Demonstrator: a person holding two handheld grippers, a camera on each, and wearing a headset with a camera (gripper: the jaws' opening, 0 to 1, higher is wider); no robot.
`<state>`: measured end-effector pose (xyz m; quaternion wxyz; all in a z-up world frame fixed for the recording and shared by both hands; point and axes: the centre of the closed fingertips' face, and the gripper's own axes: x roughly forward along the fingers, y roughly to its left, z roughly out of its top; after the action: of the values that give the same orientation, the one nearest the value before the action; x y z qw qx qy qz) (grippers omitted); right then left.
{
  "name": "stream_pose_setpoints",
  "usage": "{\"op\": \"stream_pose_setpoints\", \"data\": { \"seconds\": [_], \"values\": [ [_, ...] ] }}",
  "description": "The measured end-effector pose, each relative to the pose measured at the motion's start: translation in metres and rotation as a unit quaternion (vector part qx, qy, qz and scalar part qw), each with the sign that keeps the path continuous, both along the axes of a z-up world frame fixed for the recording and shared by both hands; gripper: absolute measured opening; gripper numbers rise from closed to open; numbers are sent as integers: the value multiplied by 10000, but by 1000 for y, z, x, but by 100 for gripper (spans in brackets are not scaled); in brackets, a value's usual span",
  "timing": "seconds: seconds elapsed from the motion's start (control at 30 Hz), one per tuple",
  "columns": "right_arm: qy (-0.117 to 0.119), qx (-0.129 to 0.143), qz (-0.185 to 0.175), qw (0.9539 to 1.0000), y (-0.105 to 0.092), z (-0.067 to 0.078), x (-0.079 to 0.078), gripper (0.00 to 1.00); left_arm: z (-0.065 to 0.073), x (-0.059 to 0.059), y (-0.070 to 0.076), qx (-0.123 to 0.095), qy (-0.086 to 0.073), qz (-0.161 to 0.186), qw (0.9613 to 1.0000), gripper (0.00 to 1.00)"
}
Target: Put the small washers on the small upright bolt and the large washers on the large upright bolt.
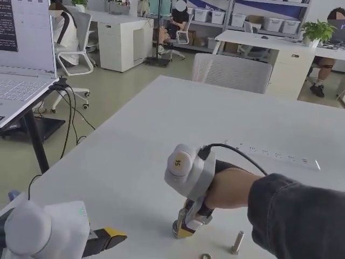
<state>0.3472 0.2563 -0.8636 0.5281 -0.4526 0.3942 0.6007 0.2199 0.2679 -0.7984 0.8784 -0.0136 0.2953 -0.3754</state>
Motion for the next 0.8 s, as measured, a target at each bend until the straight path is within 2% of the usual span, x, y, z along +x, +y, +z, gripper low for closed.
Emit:
{"op": "stream_pose_setpoints", "data": {
  "seconds": [0.8],
  "values": [
    [90, 54, -87, 9999, -2, -3, -1, 27, -2, 0, 0, 10, 34, -23, 10000, 95]
  ]
}}
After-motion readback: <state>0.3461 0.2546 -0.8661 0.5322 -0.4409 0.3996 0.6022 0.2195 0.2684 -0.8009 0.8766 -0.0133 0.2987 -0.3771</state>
